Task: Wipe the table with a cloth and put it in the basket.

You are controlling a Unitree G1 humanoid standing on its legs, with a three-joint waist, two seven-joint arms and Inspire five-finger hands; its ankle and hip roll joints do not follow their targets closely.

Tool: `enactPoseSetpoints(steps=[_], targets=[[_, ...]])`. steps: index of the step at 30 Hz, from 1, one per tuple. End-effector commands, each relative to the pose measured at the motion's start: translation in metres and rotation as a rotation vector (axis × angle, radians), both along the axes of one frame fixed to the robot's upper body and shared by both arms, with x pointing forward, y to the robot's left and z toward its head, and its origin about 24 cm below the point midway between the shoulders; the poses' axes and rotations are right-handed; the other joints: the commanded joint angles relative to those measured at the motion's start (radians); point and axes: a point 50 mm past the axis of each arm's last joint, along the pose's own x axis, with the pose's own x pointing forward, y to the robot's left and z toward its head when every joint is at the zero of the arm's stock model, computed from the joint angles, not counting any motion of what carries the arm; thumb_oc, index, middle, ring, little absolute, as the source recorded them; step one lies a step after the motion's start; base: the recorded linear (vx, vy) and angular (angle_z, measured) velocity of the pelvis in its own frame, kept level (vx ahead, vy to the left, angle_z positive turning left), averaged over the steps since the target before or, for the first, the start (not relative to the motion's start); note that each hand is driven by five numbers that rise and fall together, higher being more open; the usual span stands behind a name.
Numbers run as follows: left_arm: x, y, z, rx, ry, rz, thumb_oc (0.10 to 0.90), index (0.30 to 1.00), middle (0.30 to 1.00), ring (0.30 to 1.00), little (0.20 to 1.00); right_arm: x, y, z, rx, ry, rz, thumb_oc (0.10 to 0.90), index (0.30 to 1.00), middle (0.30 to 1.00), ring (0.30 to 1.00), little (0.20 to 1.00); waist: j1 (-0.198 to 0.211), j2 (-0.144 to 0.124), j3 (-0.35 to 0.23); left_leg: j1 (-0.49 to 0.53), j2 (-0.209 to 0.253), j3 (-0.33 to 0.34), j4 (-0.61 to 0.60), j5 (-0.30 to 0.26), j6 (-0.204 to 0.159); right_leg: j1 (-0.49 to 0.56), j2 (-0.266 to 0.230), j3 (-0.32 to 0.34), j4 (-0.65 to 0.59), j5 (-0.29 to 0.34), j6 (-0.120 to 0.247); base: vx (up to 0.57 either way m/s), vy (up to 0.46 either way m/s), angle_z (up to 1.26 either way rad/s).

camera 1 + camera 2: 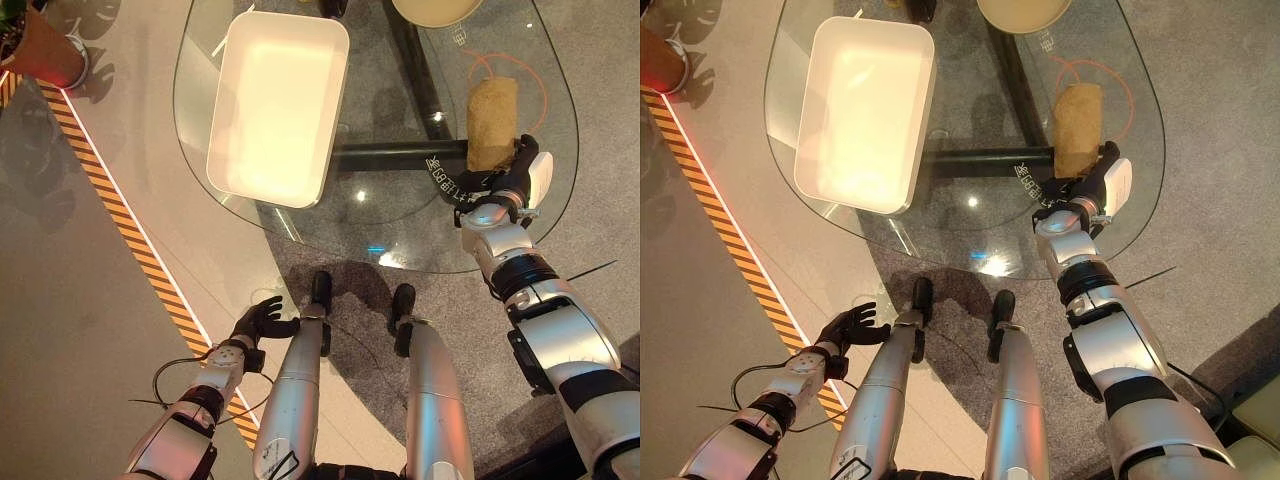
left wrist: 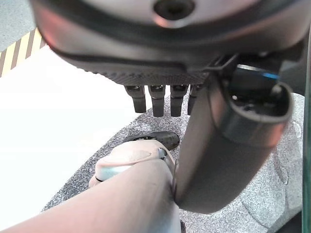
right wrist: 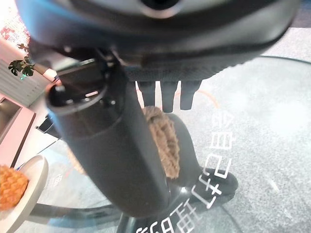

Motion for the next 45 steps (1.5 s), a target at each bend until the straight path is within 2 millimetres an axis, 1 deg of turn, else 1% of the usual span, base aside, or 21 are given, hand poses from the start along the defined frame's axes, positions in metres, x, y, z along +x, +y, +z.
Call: enactPoseSetpoints(steps=[1,12,22,27,35,36,37,45], targets=[[-0.061,0.007,-0.049,0.042,0.234,0.005,0.800,0.900,0.900,0.900,0.900,0.000,-0.010,0.050,-0.106,-0.154,-0.054,0.800,0.900,0.900,0.900,0.900,-0.002,0.027,-0.021,0.006,-0.045,0.039,0.065,-0.089,0.073,0.031,0.009,-0.018,-0.028,0.017,-0.001,0.00,0.000,0.00],[-0.064,0.000,-0.052,0.032,0.239,-0.008,0.800,0.900,0.900,0.900,0.900,-0.001,-0.024,0.060,-0.159,-0.159,-0.140,0.800,0.900,0.900,0.900,0.900,0.013,0.045,-0.021,-0.028,-0.050,0.036,0.084,-0.091,0.079,-0.007,-0.001,-0.021,-0.004,0.019,0.002,0.00,0.009,0.00],[-0.066,-0.003,-0.053,0.020,0.239,-0.016,0.800,0.900,0.900,0.900,0.900,-0.004,-0.033,0.069,-0.149,-0.222,-0.193,0.800,0.900,0.900,0.900,0.900,0.017,0.056,-0.021,-0.046,-0.055,0.035,0.086,-0.088,0.080,-0.028,-0.003,-0.022,0.002,0.020,0.006,0.00,0.000,0.00],[-0.065,-0.004,-0.052,0.017,0.233,-0.020,0.800,0.900,0.900,0.900,0.900,-0.004,-0.033,0.073,-0.135,-0.240,-0.189,0.800,0.900,0.900,0.900,0.900,0.019,0.057,-0.021,-0.054,-0.056,0.034,0.091,-0.089,0.082,-0.038,-0.003,-0.022,0.007,0.022,0.007,0.00,0.000,0.00],[-0.064,-0.006,-0.052,0.012,0.229,-0.021,0.800,0.900,0.900,0.900,0.900,-0.002,-0.034,0.069,-0.120,-0.206,-0.153,0.800,0.900,0.900,0.900,0.900,0.023,0.061,-0.021,-0.054,-0.057,0.034,0.084,-0.083,0.081,-0.038,-0.006,-0.025,0.002,0.025,0.008,0.00,0.000,0.00],[-0.063,-0.007,-0.052,0.012,0.228,-0.020,0.800,0.900,0.900,0.900,0.900,-0.002,-0.034,0.069,-0.120,-0.207,-0.152,0.676,0.794,0.794,0.794,0.776,0.023,0.062,-0.021,-0.053,-0.057,0.033,0.081,-0.082,0.081,-0.038,-0.006,-0.025,-0.001,0.025,0.009,0.00,0.000,0.00],[-0.063,-0.007,-0.052,0.013,0.229,-0.022,0.800,0.900,0.900,0.900,0.900,-0.002,-0.035,0.069,-0.129,-0.199,-0.143,0.100,0.300,0.300,0.300,0.200,0.024,0.063,-0.021,-0.053,-0.057,0.034,0.079,-0.081,0.081,-0.038,-0.008,-0.027,-0.002,0.025,0.009,0.00,0.000,0.00],[-0.065,-0.006,-0.052,0.012,0.229,-0.029,0.800,0.900,0.900,0.900,0.900,-0.001,-0.037,0.070,-0.157,-0.173,-0.132,0.100,0.300,0.300,0.300,0.200,0.031,0.068,-0.021,-0.049,-0.059,0.033,0.067,-0.074,0.080,-0.036,-0.011,-0.031,-0.009,0.030,0.012,0.00,0.003,0.03]])
